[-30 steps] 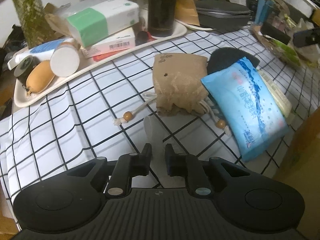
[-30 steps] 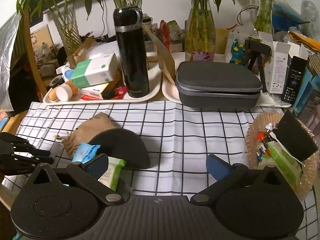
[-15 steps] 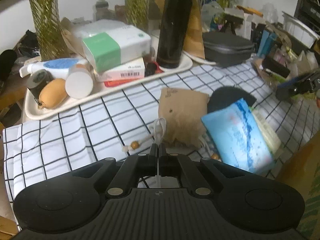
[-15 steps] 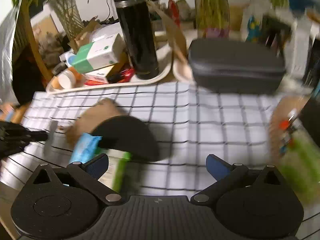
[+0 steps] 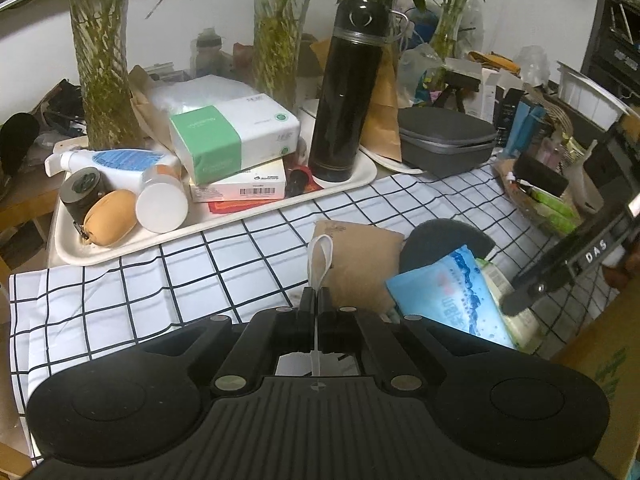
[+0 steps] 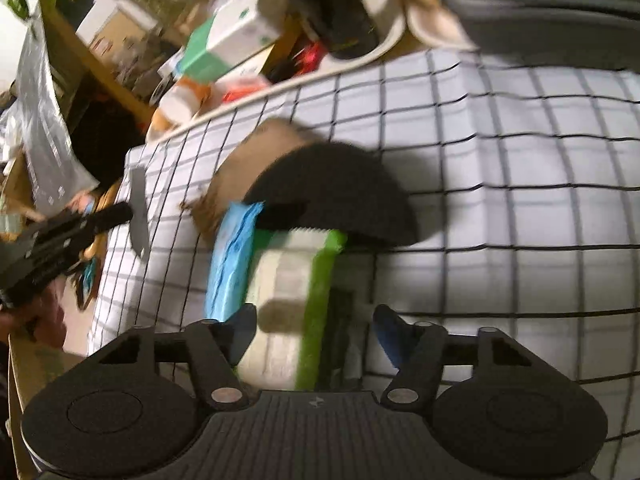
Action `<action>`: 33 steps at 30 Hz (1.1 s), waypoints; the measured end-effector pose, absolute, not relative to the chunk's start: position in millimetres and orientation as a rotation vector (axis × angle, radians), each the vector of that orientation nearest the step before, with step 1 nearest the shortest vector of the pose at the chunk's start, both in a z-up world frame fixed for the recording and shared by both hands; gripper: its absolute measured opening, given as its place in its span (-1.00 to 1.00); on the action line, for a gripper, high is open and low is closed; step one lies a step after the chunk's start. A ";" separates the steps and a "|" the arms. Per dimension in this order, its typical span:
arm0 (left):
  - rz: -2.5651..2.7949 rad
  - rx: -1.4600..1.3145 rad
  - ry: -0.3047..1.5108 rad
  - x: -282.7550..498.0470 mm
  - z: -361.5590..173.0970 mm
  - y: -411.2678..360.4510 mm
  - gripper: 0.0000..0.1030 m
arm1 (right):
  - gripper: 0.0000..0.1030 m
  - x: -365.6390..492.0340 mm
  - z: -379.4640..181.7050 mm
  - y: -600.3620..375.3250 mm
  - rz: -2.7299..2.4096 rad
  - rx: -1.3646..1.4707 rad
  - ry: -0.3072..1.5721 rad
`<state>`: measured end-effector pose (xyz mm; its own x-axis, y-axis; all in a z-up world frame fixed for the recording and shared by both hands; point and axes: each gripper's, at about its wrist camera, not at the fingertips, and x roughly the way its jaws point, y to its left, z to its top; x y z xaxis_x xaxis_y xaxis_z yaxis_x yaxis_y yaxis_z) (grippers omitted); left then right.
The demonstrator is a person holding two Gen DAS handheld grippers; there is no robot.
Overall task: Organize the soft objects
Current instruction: 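Grasp the green-and-white wipes pack with the right tool while left tool holds white cord, then carry green wipes pack with right tool while left tool carries white cord toward box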
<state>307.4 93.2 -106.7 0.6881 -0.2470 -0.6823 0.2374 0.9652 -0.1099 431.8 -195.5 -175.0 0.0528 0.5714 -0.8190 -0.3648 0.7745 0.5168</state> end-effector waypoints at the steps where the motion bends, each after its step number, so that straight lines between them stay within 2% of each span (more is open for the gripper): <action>1: -0.269 -0.016 0.762 307.2 -106.7 94.3 -0.98 | 0.22 430.9 -176.2 -192.5 0.733 0.192 1.345; 5: -0.258 -0.023 0.750 305.7 -105.4 98.0 -0.98 | 0.05 426.0 -178.1 -184.4 0.753 0.191 1.346; 6: -0.257 -0.024 0.748 305.5 -105.2 98.7 -0.98 | -0.09 424.1 -175.9 -182.9 0.758 0.181 1.335; 10: -0.250 -0.024 0.738 303.1 -103.7 101.3 -0.98 | -0.36 422.6 -161.7 -184.9 0.734 0.171 1.298; 11: -0.249 -0.025 0.737 302.6 -103.4 101.8 -0.98 | -0.50 423.0 -158.6 -186.6 0.723 0.174 1.288; 13: -0.244 -0.025 0.732 301.2 -102.9 102.6 -0.98 | -0.59 424.5 -150.7 -192.0 0.711 0.202 1.272; 33: -0.211 -0.019 0.656 291.3 -78.8 105.1 -0.98 | -0.62 400.7 -58.2 -218.2 0.586 0.154 0.853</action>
<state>291.3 105.1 -78.8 0.7718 -0.2009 -0.6034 0.1888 0.9784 -0.0843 400.7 -218.2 -58.2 0.5121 0.5445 -0.6643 -0.4245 0.8328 0.3553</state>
